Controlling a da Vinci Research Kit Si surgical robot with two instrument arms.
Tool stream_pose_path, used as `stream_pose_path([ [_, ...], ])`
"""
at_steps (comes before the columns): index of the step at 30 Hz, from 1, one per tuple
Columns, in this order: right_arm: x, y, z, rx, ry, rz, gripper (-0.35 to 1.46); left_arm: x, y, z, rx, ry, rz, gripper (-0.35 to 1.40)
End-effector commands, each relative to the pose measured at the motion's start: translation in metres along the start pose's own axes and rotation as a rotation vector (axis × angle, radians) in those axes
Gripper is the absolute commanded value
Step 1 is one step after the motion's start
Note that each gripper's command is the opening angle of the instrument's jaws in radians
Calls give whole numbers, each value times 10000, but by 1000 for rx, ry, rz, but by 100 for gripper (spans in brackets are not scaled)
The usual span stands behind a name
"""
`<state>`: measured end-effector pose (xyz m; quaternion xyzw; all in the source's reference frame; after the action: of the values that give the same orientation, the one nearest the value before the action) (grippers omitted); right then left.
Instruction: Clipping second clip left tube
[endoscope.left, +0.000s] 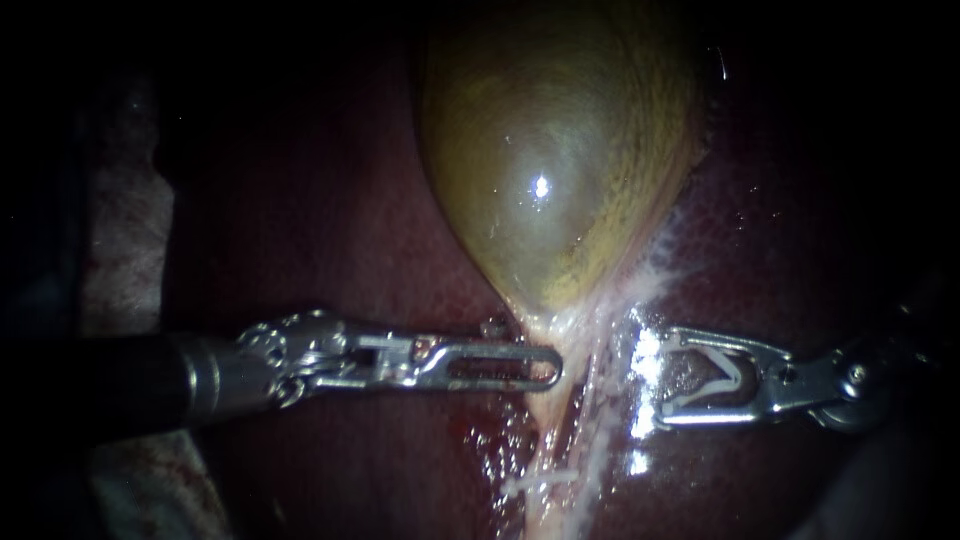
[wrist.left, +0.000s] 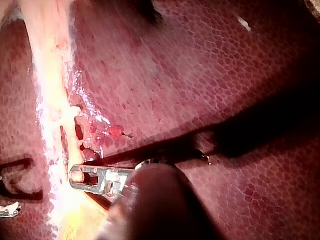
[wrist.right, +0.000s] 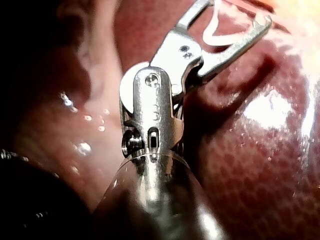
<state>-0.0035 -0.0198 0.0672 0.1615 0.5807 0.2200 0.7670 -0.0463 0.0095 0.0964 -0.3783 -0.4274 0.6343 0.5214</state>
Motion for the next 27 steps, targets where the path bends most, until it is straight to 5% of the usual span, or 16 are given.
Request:
stream_pose_path([
  [1,0,0,0,0,0,0,58,0,0,0,0,0,0,-35],
  [27,5,-13,21,-14,0,26,60,-1,18,-26,-15,-19,-8,-35],
])
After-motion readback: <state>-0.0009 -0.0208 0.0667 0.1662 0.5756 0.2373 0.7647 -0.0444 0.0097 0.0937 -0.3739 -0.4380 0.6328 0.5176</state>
